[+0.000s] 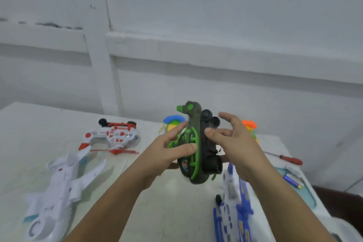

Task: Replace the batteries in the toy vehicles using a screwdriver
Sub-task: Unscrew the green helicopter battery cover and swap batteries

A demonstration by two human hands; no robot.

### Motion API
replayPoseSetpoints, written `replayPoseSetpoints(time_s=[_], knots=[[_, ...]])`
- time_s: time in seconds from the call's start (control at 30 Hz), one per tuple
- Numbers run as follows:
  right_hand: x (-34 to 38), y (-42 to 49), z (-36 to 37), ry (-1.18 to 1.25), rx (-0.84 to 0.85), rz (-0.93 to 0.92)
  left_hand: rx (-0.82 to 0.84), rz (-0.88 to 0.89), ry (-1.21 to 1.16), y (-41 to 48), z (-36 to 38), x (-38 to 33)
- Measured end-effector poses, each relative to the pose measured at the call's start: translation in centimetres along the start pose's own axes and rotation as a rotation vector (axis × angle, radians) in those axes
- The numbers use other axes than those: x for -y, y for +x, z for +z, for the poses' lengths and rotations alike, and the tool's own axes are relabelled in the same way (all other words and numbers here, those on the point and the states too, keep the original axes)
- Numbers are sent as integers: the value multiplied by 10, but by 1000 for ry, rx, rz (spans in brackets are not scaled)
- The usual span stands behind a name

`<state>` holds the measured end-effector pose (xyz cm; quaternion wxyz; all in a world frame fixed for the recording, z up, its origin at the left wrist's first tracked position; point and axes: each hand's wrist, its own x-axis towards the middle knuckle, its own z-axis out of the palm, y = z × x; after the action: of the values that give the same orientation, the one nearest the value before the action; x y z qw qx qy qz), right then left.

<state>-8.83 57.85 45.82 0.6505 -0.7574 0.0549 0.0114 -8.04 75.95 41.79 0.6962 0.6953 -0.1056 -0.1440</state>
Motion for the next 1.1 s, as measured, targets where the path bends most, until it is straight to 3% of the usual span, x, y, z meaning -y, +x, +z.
replayPoseSetpoints(time_s=[0.2,0.47,0.7,0.87,1.1], knots=[[28,15,-62,77,-74,-75,79,19,-27,42,47,-45],[27,22,-157,-49,-59,-199,115,53,-159,84,130,-50],[1,31,-225,10,12,-273,-39,146,43,110,197,-45],[-10,38,-260,27,69,-320,-62,154,138,120,233,-42],[-26,44,-291,11,134,-315,-109,71,19,124,268,-35]])
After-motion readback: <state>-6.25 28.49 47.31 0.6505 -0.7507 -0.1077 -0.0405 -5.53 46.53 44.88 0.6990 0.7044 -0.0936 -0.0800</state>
